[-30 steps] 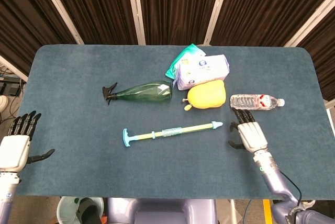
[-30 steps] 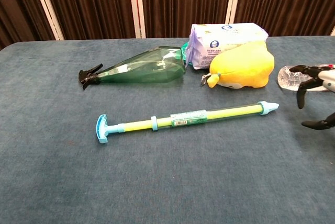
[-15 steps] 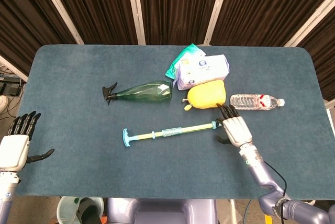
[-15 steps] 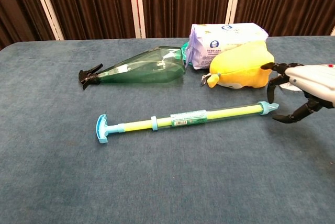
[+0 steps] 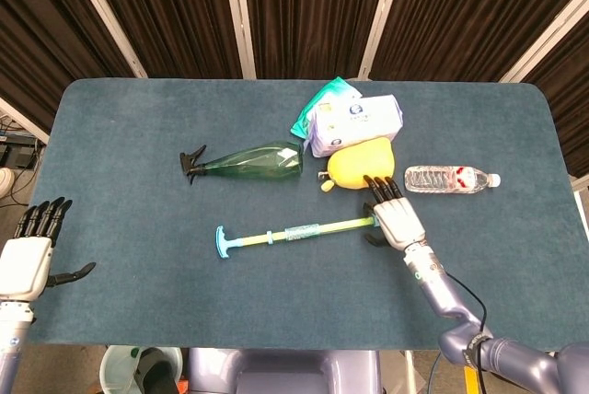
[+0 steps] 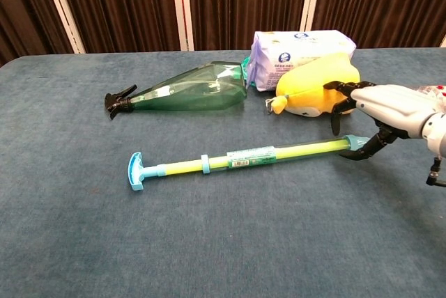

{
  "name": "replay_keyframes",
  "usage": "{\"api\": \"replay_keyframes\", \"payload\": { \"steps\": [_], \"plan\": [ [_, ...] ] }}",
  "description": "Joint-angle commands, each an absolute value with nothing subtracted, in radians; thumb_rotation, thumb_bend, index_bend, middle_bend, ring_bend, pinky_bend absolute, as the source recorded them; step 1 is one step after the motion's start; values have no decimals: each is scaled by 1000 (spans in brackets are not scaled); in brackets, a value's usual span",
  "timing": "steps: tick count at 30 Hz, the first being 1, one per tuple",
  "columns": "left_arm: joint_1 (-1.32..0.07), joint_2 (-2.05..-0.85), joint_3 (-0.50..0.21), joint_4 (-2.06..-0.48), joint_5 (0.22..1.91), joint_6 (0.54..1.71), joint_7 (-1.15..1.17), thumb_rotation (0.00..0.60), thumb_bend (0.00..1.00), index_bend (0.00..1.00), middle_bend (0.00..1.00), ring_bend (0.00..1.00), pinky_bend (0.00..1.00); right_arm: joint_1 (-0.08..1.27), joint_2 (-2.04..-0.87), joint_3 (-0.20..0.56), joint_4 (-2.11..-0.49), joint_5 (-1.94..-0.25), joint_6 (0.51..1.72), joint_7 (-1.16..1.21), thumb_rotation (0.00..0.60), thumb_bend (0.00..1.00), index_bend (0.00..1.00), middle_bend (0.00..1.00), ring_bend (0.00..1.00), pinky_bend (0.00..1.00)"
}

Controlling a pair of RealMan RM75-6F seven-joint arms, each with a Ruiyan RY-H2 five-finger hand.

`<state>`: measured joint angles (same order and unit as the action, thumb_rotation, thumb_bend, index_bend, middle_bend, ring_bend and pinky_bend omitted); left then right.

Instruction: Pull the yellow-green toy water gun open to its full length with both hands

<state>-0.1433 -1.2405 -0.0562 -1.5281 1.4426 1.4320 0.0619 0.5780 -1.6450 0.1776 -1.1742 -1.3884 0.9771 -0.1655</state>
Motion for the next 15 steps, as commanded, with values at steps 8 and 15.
{"api": "replay_keyframes", "payload": {
  "steps": [8, 15],
  "plan": [
    [-145, -1236, -62, -1523, 1435, 1425, 44, 600, 70, 0, 40, 0, 59, 611, -1663, 183, -1160, -1365, 950, -179, 600, 303, 449, 16, 0, 38],
    [-147, -1238, -64, -1523, 1434, 1421, 29, 600, 70, 0, 44, 0, 59, 626, -1681, 169, -1137, -1348, 917, -171, 600, 308, 444, 14, 0, 38]
  ]
}}
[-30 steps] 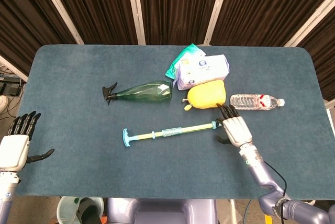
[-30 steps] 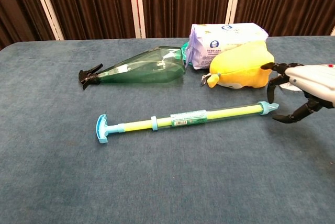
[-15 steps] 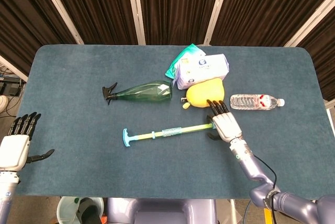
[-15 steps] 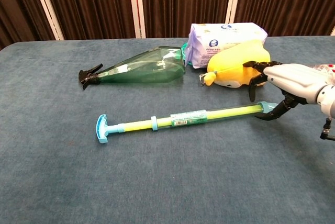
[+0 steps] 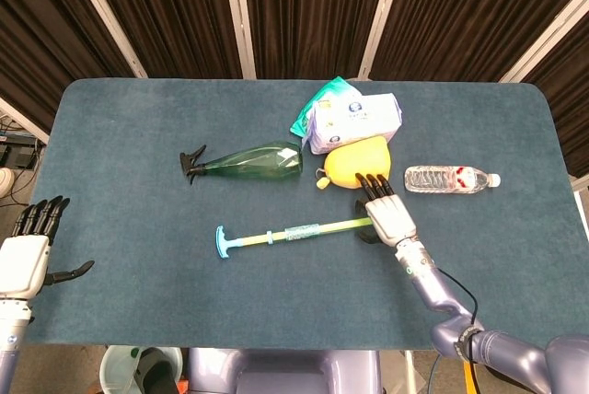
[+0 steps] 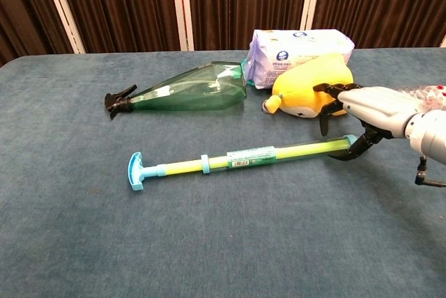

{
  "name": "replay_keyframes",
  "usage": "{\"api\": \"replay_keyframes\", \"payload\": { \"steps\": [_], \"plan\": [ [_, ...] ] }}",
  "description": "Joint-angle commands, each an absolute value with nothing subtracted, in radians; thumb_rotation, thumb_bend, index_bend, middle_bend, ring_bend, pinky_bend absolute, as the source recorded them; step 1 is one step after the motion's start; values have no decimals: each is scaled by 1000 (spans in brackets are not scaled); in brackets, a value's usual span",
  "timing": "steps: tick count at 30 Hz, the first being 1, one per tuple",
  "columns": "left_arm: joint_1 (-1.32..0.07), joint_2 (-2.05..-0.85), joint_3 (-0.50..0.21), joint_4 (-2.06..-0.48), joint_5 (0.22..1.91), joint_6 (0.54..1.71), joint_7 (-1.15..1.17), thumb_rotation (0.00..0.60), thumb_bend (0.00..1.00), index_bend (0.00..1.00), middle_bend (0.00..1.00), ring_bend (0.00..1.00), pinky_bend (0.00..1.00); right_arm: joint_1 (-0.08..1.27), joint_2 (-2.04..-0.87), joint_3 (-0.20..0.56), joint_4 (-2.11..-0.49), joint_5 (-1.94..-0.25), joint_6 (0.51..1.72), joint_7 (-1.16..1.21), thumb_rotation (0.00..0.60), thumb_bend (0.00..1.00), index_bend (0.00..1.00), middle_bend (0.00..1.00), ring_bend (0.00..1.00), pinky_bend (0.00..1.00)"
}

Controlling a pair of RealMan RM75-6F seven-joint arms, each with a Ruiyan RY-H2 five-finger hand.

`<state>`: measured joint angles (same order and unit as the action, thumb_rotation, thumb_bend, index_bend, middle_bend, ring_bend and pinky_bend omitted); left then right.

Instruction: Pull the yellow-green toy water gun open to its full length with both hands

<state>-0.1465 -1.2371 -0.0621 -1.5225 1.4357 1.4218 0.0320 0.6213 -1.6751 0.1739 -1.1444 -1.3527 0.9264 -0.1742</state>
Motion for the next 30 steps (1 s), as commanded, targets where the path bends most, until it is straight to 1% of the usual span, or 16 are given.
{"api": "replay_keyframes", "payload": {
  "steps": [1, 7, 16, 26, 30],
  "plan": [
    [-147, -1239, -64, -1522, 1434, 1421, 29, 600, 70, 0, 44, 0, 59, 628, -1682, 169, -1134, -1346, 914, -169, 600, 310, 444, 14, 0, 38],
    [-148, -1242, -65, -1520, 1435, 1421, 26, 600, 70, 0, 46, 0, 59, 637, -1695, 163, -1116, -1343, 906, -157, 600, 344, 460, 17, 0, 39],
    [-148, -1241, -64, -1519, 1437, 1421, 25, 600, 70, 0, 47, 0, 59, 638, -1699, 151, -1105, -1355, 924, -138, 600, 449, 564, 54, 0, 77],
    [-146, -1241, -60, -1523, 1441, 1423, 32, 600, 71, 0, 49, 0, 59, 626, -1685, 140, -1121, -1360, 956, -135, 600, 497, 657, 102, 0, 105],
    [-151, -1252, -61, -1515, 1445, 1420, 24, 600, 100, 12, 70, 10, 59, 612, -1676, 135, -1132, -1364, 982, -133, 600, 504, 684, 115, 2, 114]
  ]
}}
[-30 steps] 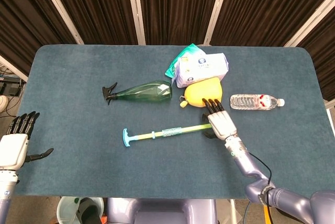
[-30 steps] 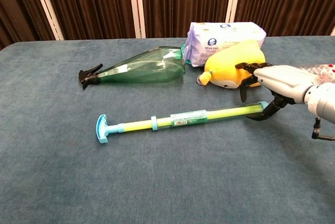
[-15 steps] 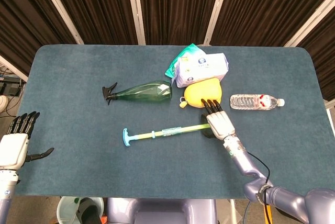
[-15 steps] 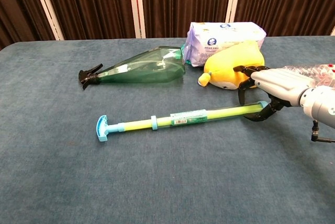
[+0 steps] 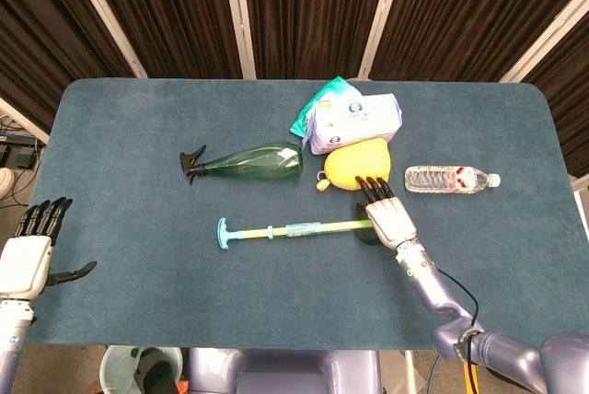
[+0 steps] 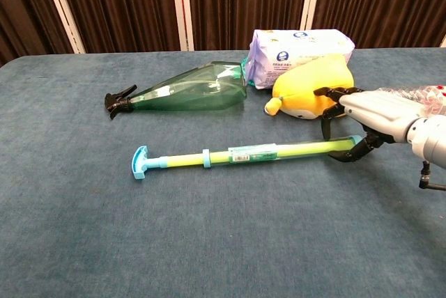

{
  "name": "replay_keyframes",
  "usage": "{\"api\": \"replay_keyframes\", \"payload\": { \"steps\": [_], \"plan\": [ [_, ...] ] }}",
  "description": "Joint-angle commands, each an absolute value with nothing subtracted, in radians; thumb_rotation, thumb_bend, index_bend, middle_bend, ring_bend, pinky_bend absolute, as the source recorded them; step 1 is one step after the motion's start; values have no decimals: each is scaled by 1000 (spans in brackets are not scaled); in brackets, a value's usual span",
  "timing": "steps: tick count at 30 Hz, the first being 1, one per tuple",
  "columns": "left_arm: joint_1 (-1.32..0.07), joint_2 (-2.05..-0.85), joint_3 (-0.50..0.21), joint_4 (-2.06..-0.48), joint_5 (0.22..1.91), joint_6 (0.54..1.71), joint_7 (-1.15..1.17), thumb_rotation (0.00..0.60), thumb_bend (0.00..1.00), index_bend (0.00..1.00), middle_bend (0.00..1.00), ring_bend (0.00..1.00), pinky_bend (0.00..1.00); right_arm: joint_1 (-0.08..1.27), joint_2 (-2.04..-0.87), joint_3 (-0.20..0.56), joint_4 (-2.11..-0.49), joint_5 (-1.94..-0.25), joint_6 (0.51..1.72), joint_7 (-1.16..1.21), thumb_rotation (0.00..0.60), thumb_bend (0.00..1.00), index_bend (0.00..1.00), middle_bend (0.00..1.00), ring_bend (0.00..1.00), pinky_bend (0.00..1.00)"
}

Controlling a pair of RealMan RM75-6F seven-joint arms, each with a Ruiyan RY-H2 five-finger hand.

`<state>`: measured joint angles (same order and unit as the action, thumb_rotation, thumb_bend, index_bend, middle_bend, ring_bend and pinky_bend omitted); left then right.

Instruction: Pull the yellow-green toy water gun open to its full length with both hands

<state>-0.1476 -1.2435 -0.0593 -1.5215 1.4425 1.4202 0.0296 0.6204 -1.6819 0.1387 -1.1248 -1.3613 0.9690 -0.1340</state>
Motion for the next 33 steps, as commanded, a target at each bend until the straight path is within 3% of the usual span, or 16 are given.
{"api": "replay_keyframes", "payload": {
  "steps": [1, 4, 8, 21, 33],
  "plan": [
    [-153, -1262, -63, -1507, 1447, 1421, 20, 600, 109, 36, 73, 13, 59, 608, -1672, 132, -1136, -1366, 987, -133, 600, 505, 689, 117, 2, 114],
    [-168, -1327, -63, -1452, 1457, 1407, -7, 600, 138, 193, 75, 14, 59, 595, -1657, 125, -1156, -1369, 1004, -132, 600, 505, 698, 121, 5, 113],
    [-194, -1426, -66, -1386, 1480, 1396, -46, 600, 171, 278, 75, 15, 60, 582, -1637, 119, -1189, -1374, 1026, -137, 600, 506, 700, 123, 7, 114],
    [-331, -1804, -121, -1108, 1528, 1357, -93, 600, 279, 323, 61, 2, 60, 554, -1589, 114, -1291, -1372, 1070, -178, 600, 506, 705, 127, 11, 125],
    [-428, -1965, -157, -1052, 1491, 1255, -63, 600, 247, 313, 45, 0, 59, 546, -1546, 116, -1398, -1383, 1106, -240, 600, 496, 705, 127, 12, 131]
  ]
}}
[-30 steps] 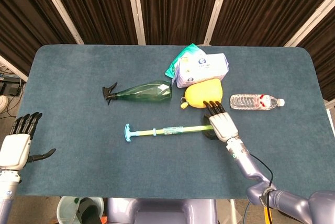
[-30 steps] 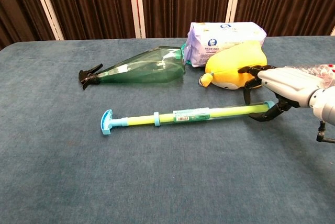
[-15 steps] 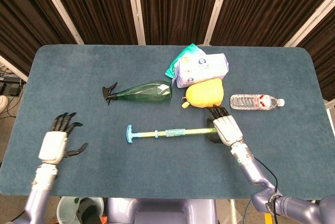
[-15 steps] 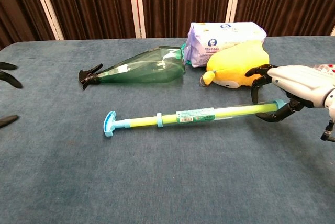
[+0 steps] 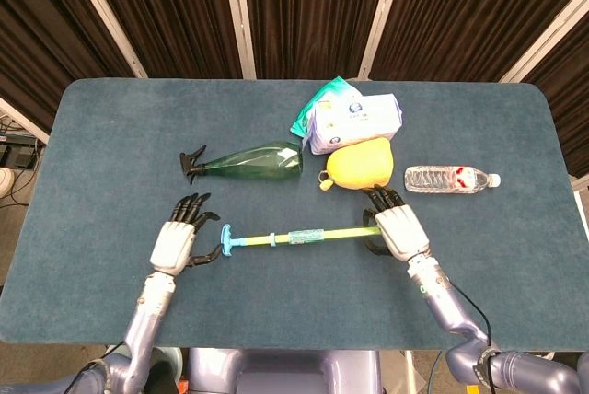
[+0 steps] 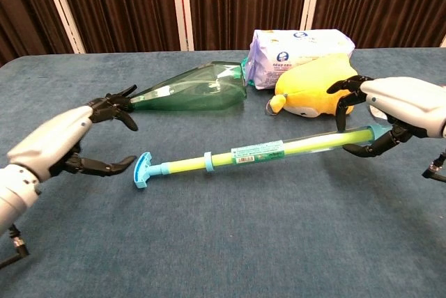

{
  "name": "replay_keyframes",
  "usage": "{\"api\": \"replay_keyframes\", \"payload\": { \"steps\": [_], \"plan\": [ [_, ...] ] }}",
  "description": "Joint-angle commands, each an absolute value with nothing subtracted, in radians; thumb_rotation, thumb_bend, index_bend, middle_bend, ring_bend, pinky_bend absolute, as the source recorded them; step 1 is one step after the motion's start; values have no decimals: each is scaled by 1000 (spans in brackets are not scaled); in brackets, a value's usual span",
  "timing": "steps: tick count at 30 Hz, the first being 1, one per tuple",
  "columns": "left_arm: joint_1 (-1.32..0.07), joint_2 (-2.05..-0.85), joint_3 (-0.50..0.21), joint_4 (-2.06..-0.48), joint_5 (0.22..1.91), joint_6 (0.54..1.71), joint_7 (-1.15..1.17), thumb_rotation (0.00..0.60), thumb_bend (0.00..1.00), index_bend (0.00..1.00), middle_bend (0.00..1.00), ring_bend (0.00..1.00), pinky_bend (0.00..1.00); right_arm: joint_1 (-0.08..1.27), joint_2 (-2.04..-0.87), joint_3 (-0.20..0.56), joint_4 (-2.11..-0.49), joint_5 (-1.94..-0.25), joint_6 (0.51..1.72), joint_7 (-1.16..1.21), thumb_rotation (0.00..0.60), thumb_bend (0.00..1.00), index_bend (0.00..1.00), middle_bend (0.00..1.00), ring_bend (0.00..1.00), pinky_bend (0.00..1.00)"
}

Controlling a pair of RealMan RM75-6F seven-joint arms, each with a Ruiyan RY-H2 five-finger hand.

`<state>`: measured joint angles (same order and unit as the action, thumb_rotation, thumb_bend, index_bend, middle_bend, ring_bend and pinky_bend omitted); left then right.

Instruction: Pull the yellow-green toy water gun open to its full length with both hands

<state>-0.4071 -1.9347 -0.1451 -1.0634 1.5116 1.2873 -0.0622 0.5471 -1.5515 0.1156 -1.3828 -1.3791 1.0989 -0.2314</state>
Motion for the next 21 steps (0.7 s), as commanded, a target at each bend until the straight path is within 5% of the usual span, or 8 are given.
{"api": "replay_keyframes", "payload": {
  "steps": [1, 13, 21],
  "plan": [
    [-433, -1974, -158, -1051, 1487, 1247, -64, 600, 246, 313, 45, 0, 60, 546, -1544, 115, -1405, -1384, 1107, -243, 600, 496, 705, 128, 12, 131],
    [-477, -2061, -157, -990, 1447, 1171, -28, 600, 241, 361, 44, 0, 59, 540, -1521, 119, -1430, -1381, 1116, -245, 600, 495, 705, 128, 12, 130],
    [-481, -2085, -139, -951, 1447, 1166, -8, 600, 466, 543, 76, 0, 59, 537, -1507, 126, -1430, -1373, 1120, -235, 600, 495, 713, 131, 17, 135]
  ]
}}
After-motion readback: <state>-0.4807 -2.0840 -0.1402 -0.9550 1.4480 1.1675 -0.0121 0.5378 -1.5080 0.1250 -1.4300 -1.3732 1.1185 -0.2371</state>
